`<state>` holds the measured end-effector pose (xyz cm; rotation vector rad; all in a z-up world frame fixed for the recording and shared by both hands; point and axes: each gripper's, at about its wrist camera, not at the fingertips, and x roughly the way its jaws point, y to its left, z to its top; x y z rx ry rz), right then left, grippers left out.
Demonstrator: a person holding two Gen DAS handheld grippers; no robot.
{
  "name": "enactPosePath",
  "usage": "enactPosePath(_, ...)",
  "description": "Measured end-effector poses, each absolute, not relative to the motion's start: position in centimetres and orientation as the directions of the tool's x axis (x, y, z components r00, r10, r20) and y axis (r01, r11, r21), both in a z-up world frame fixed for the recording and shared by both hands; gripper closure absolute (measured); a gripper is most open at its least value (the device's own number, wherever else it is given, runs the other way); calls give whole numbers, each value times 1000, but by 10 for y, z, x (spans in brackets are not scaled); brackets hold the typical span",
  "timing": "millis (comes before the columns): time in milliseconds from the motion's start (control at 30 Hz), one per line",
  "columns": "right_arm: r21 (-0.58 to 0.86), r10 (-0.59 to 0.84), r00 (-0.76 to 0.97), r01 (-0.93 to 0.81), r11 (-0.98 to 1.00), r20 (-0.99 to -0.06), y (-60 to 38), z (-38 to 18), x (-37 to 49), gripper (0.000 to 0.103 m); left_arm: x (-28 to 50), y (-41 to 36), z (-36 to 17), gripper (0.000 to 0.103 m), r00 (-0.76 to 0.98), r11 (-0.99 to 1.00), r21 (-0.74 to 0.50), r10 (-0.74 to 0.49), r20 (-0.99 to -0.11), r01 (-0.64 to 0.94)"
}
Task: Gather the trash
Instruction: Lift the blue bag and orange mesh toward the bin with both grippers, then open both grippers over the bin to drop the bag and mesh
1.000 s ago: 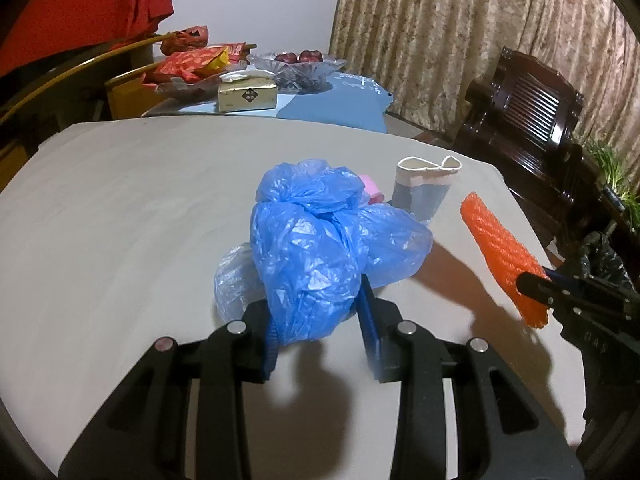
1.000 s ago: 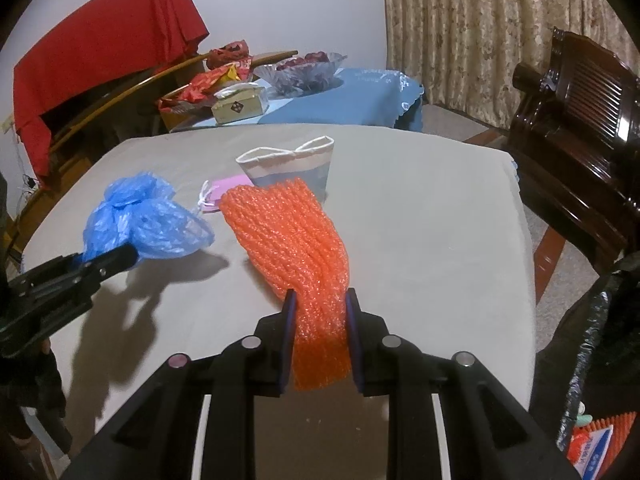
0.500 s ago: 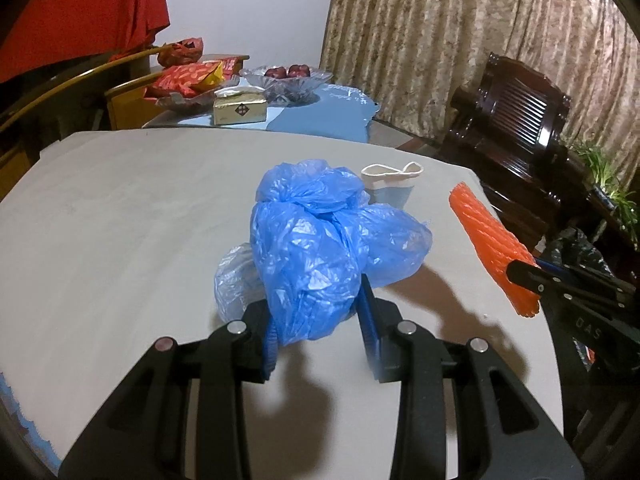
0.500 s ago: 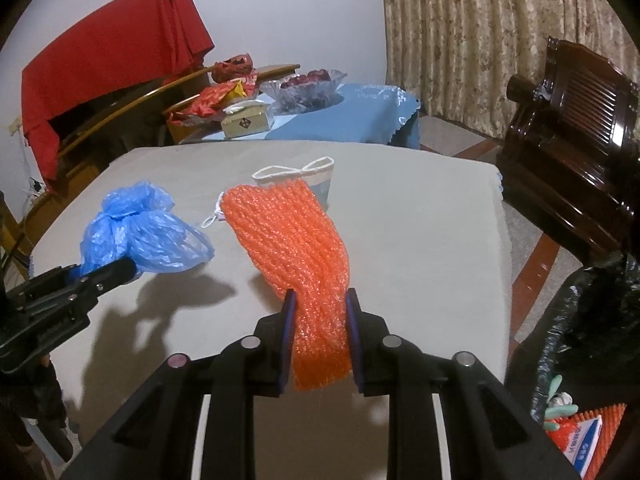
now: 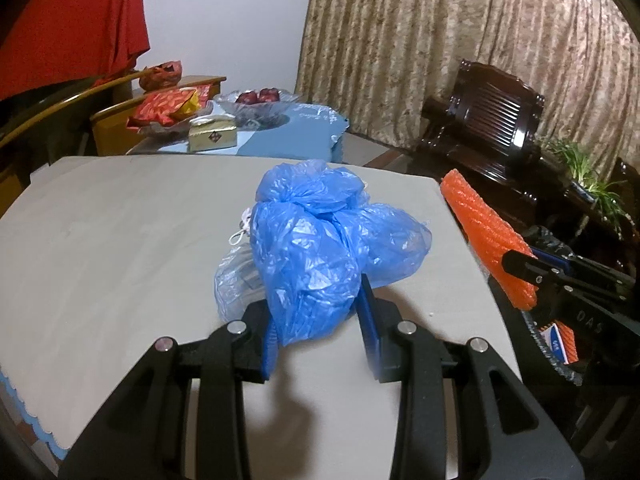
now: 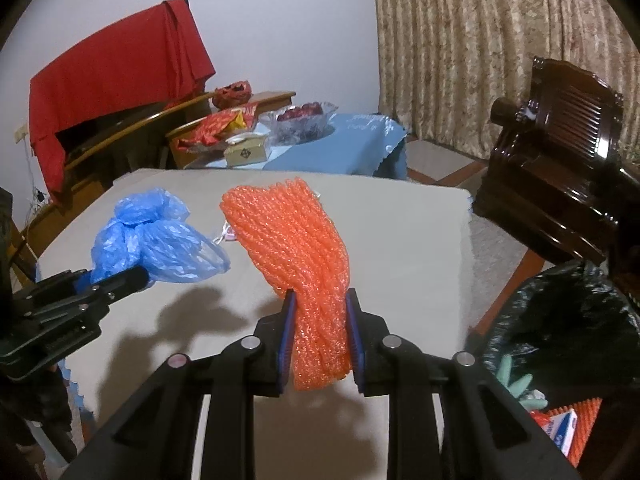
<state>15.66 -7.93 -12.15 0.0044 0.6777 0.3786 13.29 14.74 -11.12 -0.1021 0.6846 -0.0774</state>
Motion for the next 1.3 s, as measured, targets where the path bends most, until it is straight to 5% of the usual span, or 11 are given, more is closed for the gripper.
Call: enactPosePath(1300, 123, 153, 865, -106, 987, -479, -227, -68, 81, 79, 91, -8, -59, 70, 776, 938, -88, -327, -540, 334)
